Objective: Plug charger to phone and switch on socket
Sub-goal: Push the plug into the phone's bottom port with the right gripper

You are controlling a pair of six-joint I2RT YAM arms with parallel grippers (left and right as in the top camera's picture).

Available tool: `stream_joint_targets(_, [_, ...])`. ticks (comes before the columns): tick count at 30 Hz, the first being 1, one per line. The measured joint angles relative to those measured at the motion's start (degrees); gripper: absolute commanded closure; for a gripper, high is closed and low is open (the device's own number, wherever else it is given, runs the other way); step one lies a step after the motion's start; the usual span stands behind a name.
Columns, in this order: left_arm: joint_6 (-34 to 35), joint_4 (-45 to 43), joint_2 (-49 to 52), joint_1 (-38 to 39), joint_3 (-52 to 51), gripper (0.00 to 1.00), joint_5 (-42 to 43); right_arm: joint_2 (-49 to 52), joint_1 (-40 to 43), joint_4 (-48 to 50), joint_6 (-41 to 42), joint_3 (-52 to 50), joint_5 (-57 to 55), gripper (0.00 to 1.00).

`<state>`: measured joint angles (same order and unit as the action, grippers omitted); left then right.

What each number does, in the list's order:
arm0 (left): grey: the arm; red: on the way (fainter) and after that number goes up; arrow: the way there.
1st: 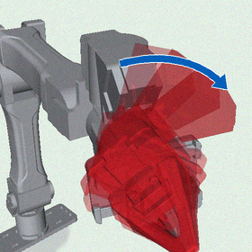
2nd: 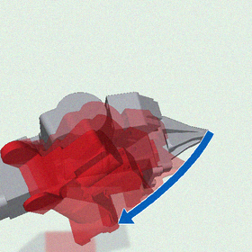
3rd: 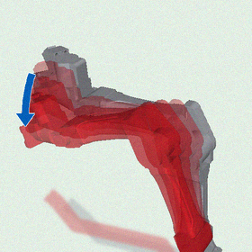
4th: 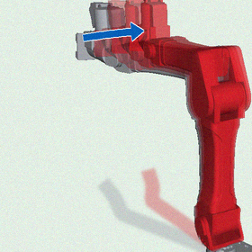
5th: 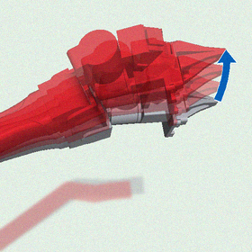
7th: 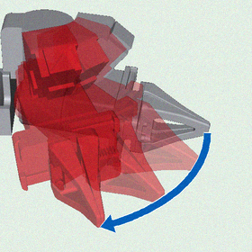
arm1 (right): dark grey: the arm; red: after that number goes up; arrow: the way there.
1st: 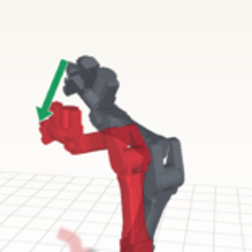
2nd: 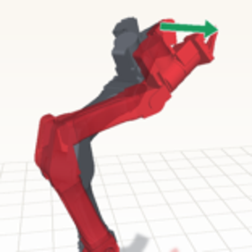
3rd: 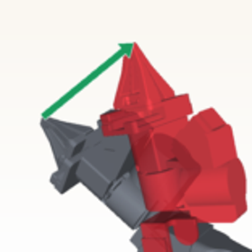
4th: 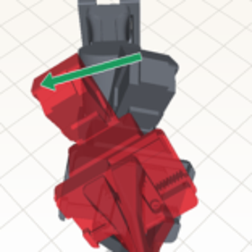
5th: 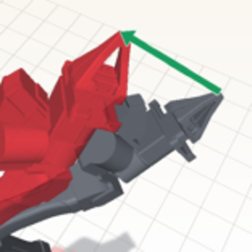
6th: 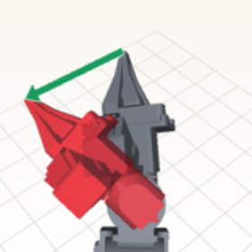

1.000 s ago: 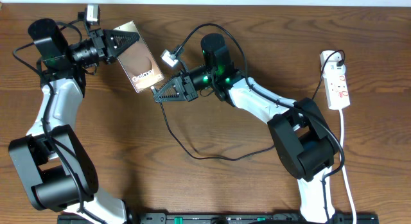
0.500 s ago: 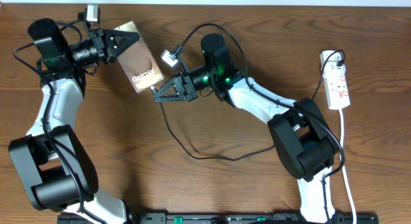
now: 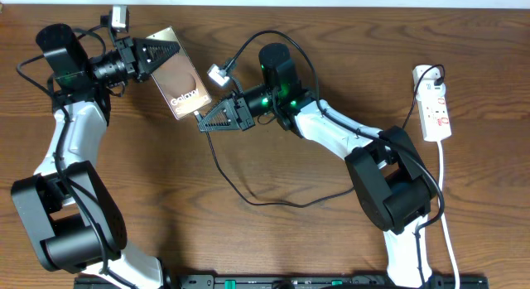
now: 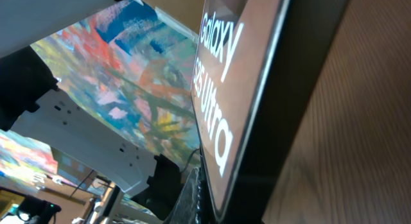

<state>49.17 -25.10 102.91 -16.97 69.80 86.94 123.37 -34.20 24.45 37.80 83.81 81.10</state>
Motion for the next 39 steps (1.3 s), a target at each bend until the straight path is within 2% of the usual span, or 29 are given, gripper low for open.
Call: stream_joint_targets(39, [-2.73, -0.39, 0.00, -0.07, -0.02, 0.93, -0.52, 0.00, 0.04, 0.72, 5.40, -0.02, -2.93, 0.99])
